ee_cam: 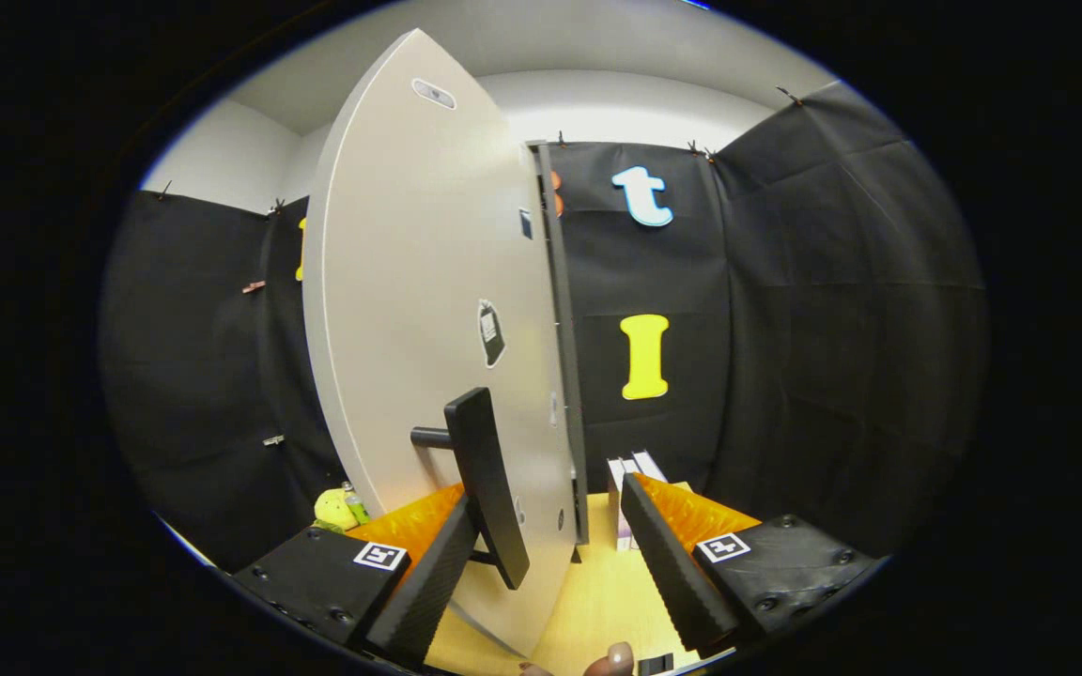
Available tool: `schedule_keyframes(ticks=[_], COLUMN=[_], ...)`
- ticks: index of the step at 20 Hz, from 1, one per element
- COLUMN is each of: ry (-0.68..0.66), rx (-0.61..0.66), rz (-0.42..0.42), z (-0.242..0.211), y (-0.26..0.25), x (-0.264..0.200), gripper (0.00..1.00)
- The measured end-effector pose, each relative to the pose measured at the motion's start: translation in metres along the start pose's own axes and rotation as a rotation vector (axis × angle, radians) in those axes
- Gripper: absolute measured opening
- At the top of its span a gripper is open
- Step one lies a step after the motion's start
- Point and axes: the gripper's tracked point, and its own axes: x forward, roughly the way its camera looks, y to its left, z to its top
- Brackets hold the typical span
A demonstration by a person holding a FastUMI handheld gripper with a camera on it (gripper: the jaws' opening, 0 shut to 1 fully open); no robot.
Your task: Open the shoe cabinet door, grab the shoes and put them into the shoe cabinet, then close the shoe cabinet door.
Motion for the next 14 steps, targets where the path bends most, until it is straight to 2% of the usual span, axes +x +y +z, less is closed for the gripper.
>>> schedule_keyframes(ticks=[5,10,14], ry=[-0.004,-0.025,-0.03], rx=[0.049,-0.018,-0.008], rz=[0.016,-0.003,-0.021], z=[-0.006,-0.007,-0.011], y=[0.047,0.089,0.117], x=[0.023,0.045,0.063], gripper=[0.96,0.96,0.96])
